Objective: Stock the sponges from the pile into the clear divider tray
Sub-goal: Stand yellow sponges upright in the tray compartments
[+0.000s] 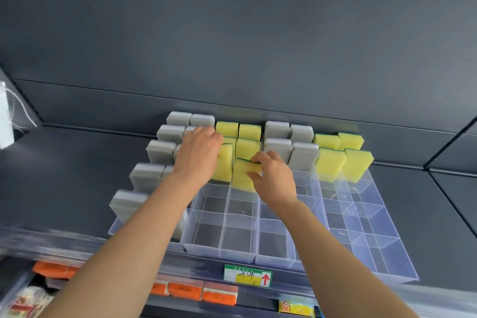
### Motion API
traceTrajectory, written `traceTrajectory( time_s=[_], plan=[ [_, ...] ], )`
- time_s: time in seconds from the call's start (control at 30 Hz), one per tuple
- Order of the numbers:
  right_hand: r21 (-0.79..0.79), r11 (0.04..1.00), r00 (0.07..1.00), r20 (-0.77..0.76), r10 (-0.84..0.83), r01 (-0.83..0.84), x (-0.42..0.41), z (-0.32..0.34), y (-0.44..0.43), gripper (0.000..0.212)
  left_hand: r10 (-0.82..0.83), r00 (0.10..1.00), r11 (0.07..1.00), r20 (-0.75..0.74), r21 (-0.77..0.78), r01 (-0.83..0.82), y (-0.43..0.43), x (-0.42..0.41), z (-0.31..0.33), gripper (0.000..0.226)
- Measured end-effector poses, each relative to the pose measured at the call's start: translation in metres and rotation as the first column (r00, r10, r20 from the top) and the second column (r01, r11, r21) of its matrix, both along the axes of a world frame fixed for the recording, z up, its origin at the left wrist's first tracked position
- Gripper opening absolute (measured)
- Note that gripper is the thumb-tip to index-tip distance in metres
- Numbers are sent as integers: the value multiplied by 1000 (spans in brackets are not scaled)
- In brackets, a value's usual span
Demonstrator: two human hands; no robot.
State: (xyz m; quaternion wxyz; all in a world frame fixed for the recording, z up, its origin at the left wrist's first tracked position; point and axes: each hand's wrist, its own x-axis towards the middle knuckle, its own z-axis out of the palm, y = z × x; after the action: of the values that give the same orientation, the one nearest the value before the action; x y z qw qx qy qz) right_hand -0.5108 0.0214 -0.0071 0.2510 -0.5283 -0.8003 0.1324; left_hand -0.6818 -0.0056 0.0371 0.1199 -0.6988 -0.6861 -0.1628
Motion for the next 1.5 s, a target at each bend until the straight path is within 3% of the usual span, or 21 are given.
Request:
traceTrajectory(
  time_s=[0.2,0.3,0.57,0.77,1.27,1.5],
  plan=[
    [12,1000,1000,-3,5,-5,2,-4,1,30,43,998,998,-45,-37,-45,-1,4,7,37],
    [14,1000,1000,4,13,-14,2,-4,2,31,34,999,999,-29,-3,-34,0,5,1,34],
    [16,999,999,-10,36,-36,4,-5,5,30,-31,995,992,-90,-121,20,6,8,-19,27],
    [24,998,998,-20,54,-53,1,-9,7,27,11,984,990,-179,-137,-36,6,9,-20,20],
    [71,997,999,2,37,-37,0,-11,0,31,14,992,986,-126,-163,-34,3,6,-18,32],
    [95,995,1000,21,5,-7,4,-6,-10,36,9,991,993,-131,-112,-24,-4,7,-12,24]
  ],
)
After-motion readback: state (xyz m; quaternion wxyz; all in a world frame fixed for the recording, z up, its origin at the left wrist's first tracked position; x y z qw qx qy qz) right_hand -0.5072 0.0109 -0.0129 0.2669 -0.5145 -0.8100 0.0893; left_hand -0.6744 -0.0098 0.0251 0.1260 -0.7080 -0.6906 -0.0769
